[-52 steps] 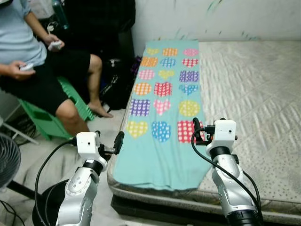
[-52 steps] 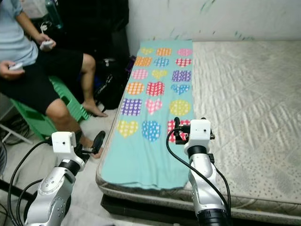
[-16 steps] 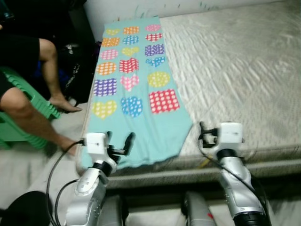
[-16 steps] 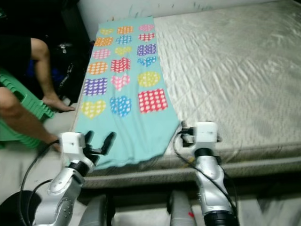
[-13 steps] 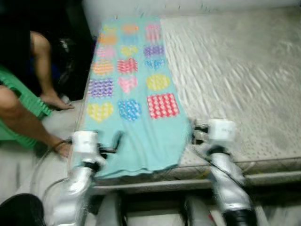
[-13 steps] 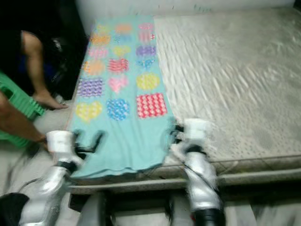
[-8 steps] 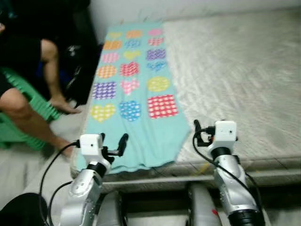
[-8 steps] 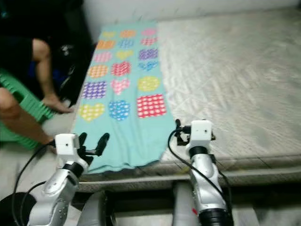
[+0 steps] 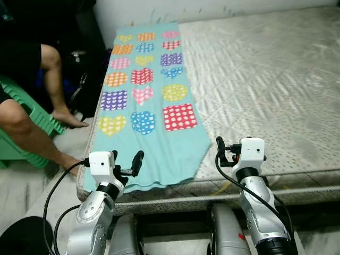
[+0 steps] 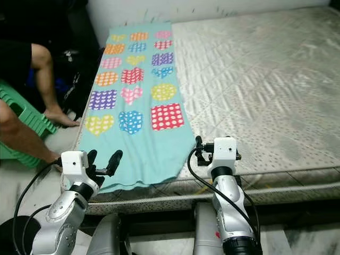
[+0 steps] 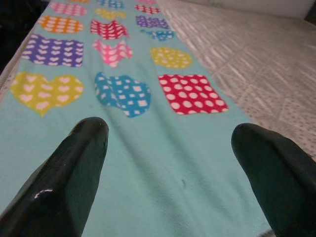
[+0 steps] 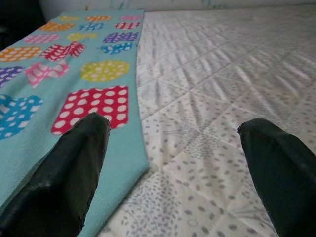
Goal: Clean up the room
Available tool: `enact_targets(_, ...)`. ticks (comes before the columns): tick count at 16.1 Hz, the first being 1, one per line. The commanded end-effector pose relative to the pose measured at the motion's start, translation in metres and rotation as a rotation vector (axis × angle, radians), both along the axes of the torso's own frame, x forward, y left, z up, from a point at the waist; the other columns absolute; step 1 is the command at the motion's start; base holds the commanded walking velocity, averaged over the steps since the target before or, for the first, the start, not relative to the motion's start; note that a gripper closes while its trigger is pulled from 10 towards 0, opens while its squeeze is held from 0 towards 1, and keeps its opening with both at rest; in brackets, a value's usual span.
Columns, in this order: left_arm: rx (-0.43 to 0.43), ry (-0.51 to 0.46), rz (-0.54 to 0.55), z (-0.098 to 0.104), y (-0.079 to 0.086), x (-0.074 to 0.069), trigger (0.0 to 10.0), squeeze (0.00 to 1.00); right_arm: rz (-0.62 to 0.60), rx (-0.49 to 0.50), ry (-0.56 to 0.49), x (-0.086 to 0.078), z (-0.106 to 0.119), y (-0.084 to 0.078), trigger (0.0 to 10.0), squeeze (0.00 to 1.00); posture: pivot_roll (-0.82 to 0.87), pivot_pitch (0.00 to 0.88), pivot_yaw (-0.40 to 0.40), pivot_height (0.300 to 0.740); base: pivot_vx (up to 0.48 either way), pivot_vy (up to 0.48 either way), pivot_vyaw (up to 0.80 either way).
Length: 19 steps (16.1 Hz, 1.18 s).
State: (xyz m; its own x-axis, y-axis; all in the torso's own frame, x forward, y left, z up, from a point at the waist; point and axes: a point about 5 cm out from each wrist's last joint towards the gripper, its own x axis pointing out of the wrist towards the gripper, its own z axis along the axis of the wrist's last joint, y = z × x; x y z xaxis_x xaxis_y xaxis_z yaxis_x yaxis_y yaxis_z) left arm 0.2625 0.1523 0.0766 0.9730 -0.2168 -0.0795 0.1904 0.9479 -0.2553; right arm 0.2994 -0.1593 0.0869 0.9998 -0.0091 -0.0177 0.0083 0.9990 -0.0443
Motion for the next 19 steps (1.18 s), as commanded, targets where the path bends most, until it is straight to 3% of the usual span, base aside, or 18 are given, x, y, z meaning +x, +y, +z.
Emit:
enact_targets(1,0.022,0.006,0.015,0.000,0.005,0.000,10.0,0.00,0.023,0.009,0.000,0.002,0.002,0.006,10.0,0.00,-0.08,0.050,0.105,0.575,0.000,0.000,0.00)
enact_targets(4,0.024,0.031,0.018,-0.003,0.004,-0.001,10.0,0.00,0.156,-0.062,0.187,0.008,-0.017,0.021,10.0,0.00,-0.07,0.059,0.101,0.575,0.000,0.000,0.00)
enact_targets(5,0.018,0.040,0.014,-0.004,0.003,-0.002,10.0,0.00,0.204,-0.102,0.287,0.009,-0.028,0.026,10.0,0.00,-0.07,0.061,0.100,0.575,0.000,0.000,0.00)
enact_targets(6,0.014,0.049,0.000,-0.005,-0.001,-0.004,10.0,0.00,0.274,-0.114,0.464,0.008,-0.046,0.034,10.0,0.00,-0.06,0.077,0.091,0.575,0.000,0.000,0.00)
enact_targets(8,0.014,0.060,0.000,-0.006,-0.001,-0.006,10.0,0.00,0.283,-0.092,0.500,0.008,-0.050,0.037,10.0,0.00,-0.06,0.091,0.088,0.575,0.000,0.000,0.00)
enact_targets(12,0.002,0.085,-0.003,-0.009,-0.003,-0.011,10.0,0.00,0.356,-0.009,0.596,0.006,-0.053,0.064,10.0,0.00,-0.05,0.120,0.084,0.575,0.000,0.000,0.00)
enact_targets(19,0.002,0.085,-0.003,-0.009,-0.003,-0.011,10.0,0.00,0.356,-0.009,0.596,0.006,-0.053,0.064,10.0,0.00,-0.05,0.120,0.084,0.575,0.000,0.000,0.00)
